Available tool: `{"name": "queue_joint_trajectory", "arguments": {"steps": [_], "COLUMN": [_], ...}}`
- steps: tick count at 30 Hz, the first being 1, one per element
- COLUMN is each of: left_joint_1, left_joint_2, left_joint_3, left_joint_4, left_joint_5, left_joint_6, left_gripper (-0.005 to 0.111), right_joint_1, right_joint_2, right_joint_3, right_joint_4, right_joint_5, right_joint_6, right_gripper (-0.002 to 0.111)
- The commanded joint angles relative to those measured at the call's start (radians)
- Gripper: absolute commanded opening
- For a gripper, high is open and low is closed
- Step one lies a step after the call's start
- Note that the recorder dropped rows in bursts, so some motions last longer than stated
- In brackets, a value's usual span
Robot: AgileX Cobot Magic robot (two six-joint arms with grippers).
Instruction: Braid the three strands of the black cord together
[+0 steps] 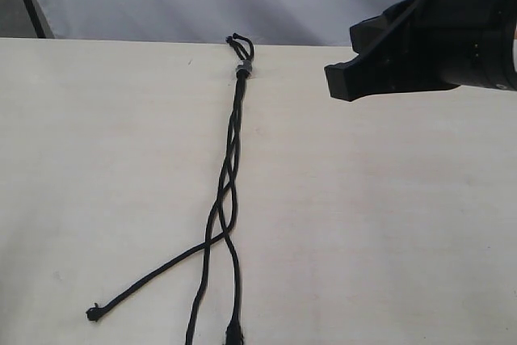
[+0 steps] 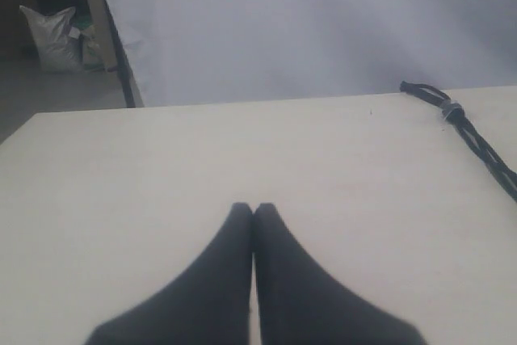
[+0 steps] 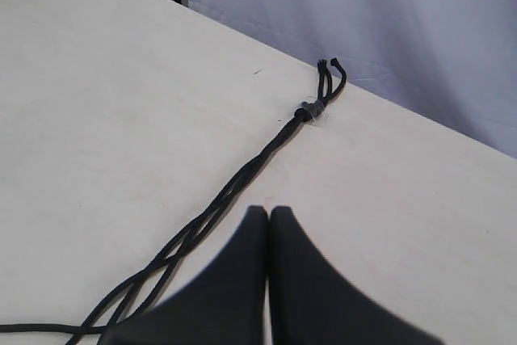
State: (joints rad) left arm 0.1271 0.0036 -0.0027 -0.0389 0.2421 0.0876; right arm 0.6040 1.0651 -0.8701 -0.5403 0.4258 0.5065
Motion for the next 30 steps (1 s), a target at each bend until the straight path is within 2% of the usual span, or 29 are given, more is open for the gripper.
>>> {"name": "queue_joint_trajectory", "arguments": {"steps": [1,13,17,23,30], "left_joint_1": [0.002,0.002,0.002,0.002,0.002], "left_joint_2": [-0.004,-0.004,-0.004,-0.004,-0.004], "left_joint_3": [0.003,0.003,0.003,0.003,0.003], "left_joint_4": [0.002,0.002,0.002,0.002,0.002], "left_joint_5": [-0.003,-0.003,-0.003,-0.003,-0.003], "left_joint_6": [-0.006,-0.006,-0.006,-0.006,-0.006], "left_gripper": [0.0,0.0,0.0,0.0,0.0], "right_joint_1": [-0.005,-0.005,-0.005,-0.005,-0.005], "right_joint_2": [-0.003,-0.003,-0.005,-0.048,-0.24], "right_joint_3": [-0.001,-0.001,-0.001,0.007,0.249], "right_joint_4": [-0.002,-0.002,-0.07,-0.039,-0.039], "right_joint_5": [-0.005,-0.005,-0.053,0.027,-0.102], "right_joint_6": [0.001,0.001,-0.003,0.032,0.092], "right_gripper": [0.0,0.0,0.0,0.0,0.0]}}
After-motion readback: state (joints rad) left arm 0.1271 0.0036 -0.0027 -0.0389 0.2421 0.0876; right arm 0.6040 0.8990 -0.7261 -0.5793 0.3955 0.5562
